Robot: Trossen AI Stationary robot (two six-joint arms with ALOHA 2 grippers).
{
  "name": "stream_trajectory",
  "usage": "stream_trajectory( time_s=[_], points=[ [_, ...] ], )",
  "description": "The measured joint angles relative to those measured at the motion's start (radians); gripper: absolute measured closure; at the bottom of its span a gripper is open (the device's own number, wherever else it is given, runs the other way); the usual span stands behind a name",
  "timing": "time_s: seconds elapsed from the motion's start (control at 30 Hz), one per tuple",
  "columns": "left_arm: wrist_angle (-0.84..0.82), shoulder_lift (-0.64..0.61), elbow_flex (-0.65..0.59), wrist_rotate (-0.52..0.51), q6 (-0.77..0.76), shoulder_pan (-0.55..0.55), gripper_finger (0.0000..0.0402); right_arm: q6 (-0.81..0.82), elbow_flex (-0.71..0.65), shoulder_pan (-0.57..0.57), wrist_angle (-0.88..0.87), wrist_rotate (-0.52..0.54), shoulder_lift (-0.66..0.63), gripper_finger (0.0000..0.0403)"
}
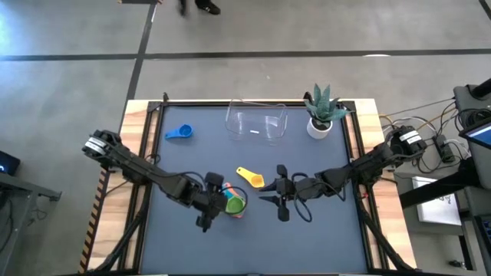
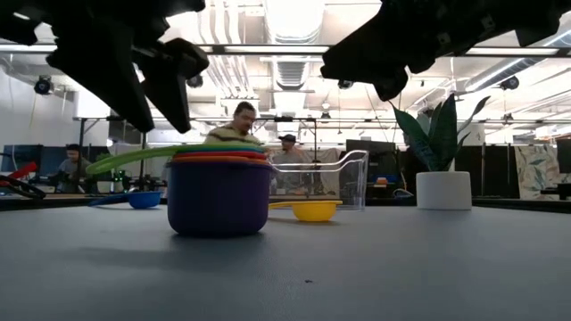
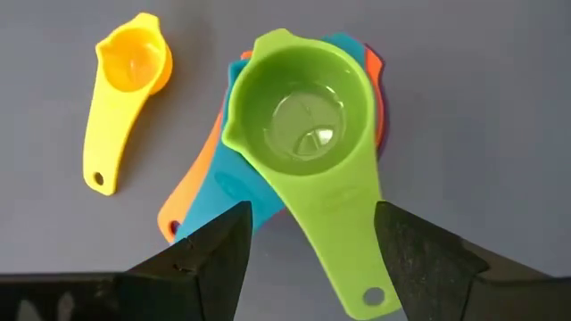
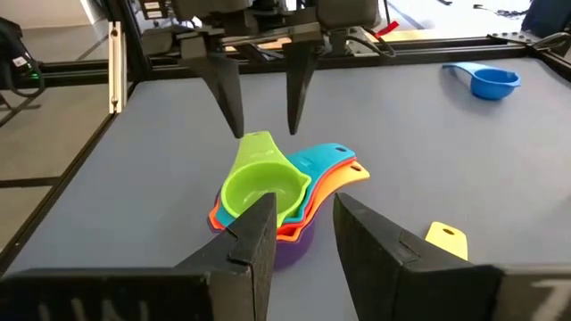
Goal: Nest measuring cups in basket
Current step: Stack the green measuring cup on top of the light blue measuring cup
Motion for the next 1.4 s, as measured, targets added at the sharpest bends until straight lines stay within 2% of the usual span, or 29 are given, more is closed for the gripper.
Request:
stream_trajectory(
  time_s=[0.23, 0.47, 0.77, 1.1, 1.4],
  points=[
    [0.001, 0.000, -0.013, 0.000, -0.105, -0.022, 0.0182, 0.000, 0.000, 0.000, 0.000, 0.000, 0.000, 0.0300],
    [0.036, 0.000, -0.042, -0.001, -0.133, -0.040, 0.0182, 0.001, 0.000, 0.000, 0.000, 0.000, 0.000, 0.0300],
    [0.037, 0.001, -0.057, -0.070, -0.136, -0.040, 0.0182, 0.001, 0.000, 0.000, 0.000, 0.000, 0.001, 0.0300],
    [0.091, 0.001, -0.058, -0.018, -0.127, -0.047, 0.0182, 0.001, 0.000, 0.000, 0.000, 0.000, 0.001, 0.0300],
    [0.086, 0.045, -0.059, -0.018, -0.144, -0.049, 0.0182, 0.000, 0.000, 0.000, 0.000, 0.001, 0.001, 0.0300]
  ],
)
